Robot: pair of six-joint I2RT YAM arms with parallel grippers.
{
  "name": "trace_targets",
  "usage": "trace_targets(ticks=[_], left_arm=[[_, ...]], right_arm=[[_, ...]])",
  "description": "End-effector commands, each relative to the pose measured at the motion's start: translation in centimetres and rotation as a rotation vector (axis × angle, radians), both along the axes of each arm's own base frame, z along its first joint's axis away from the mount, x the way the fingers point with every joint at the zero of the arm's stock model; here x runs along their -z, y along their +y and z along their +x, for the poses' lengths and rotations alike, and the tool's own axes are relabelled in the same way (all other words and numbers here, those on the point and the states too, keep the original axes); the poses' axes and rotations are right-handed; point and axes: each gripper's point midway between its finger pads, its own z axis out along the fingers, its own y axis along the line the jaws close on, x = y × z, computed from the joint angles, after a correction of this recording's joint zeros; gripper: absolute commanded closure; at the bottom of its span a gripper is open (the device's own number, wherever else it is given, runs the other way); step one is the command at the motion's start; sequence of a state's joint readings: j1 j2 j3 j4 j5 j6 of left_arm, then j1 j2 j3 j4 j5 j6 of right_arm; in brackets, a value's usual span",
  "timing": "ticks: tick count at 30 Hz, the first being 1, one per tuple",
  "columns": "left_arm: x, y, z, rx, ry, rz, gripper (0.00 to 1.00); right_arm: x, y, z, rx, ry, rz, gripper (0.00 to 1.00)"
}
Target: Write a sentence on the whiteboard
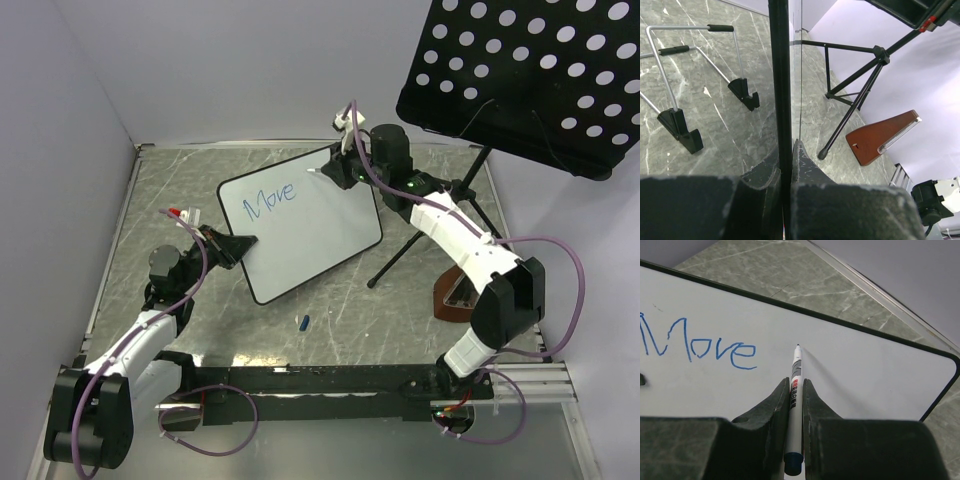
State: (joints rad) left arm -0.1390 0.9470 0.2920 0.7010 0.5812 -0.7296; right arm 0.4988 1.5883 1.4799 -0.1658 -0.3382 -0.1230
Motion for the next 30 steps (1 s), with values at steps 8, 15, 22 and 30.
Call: trace_targets(ticks=[8,15,22,30], left_arm=[[0.1,-0.5,-0.2,0.054,-0.058,0.079,0.99],[0.2,-0.5,-0.1,0.054,-0.055,0.079,0.99],[0.2,-0.5,-0.1,0.054,-0.056,0.079,0.99],[0.3,-0.4,-0.1,0.048,-0.054,0.079,0.99]], right_arm=[[-0.1,0.5,1.5,0.010,-0.016,0.031,1.00],[-0.1,1.0,1.1,-0.024,-0.006,0.045,1.00],[0.0,1.6,0.2,-0.077,0.007,0.054,1.00],[0.8,1.4,-0.7,-0.102,0.035,0.035,1.00]])
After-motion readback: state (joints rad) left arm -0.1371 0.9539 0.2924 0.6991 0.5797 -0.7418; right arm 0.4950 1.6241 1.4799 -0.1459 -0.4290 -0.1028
